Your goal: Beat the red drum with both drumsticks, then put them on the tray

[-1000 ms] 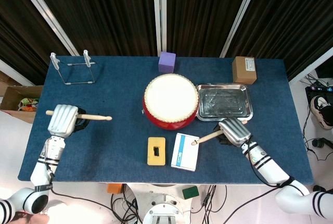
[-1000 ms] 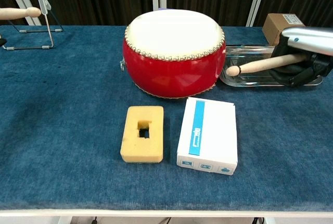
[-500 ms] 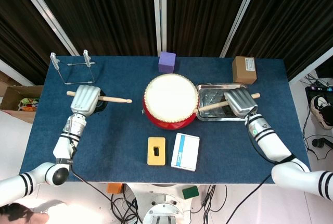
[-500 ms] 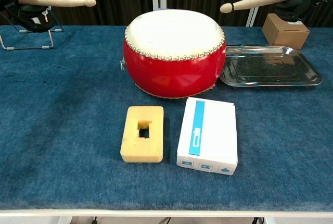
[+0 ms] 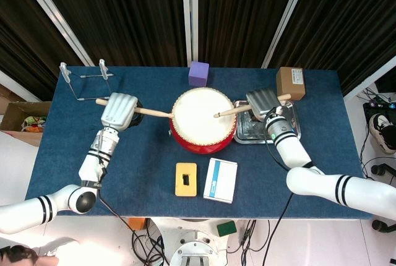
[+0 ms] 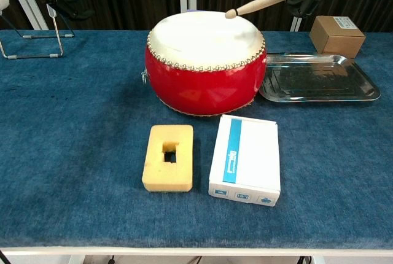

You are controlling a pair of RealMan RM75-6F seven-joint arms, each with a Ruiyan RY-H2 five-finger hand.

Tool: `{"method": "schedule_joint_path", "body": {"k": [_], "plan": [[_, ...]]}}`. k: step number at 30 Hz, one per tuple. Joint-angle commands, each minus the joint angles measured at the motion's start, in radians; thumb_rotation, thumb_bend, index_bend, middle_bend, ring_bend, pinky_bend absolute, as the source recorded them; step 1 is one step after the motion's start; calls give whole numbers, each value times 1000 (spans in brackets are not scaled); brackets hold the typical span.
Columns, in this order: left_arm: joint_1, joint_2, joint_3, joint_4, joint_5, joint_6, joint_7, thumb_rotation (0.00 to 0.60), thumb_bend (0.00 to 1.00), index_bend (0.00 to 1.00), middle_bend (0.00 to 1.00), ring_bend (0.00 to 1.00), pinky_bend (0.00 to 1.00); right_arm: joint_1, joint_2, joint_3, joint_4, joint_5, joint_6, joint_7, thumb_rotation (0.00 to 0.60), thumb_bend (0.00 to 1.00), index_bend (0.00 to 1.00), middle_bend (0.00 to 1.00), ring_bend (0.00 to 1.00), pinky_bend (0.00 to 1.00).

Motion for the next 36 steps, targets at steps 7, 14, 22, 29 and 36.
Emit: {"method": "schedule_joint_path", "body": {"k": [7,14,22,29,36], "plan": [[-112,-130,32,142,-117,-53,136,600,376,1000,1000,1000,1000,60,-8,-30,-25,92,92,-71,600,997,1000,1000,1000,1000],[-150,-166,32,174,-181,-34,193,600,376,1000,1000,1000,1000,-3,48,15,-82,-54,91,80,600,1000,1000,1000,1000,1000],[-103,-36,28,12,-135,48,158,600,378,1000,1000,1000,1000,37,-70,-79,59,29,29,-15,600,1000,1000,1000,1000,1000],[-149,-130,79,114,-191,-5,223,600,379,1000,1000,1000,1000,41,-62,-57,30,26,82,-12,600,1000,1000,1000,1000,1000],[-175,-190,83,208,-239,-6,253,600,378,1000,1000,1000,1000,-21,29,6,-66,-87,105,131,600,1000,1000,1000,1000,1000]]}}
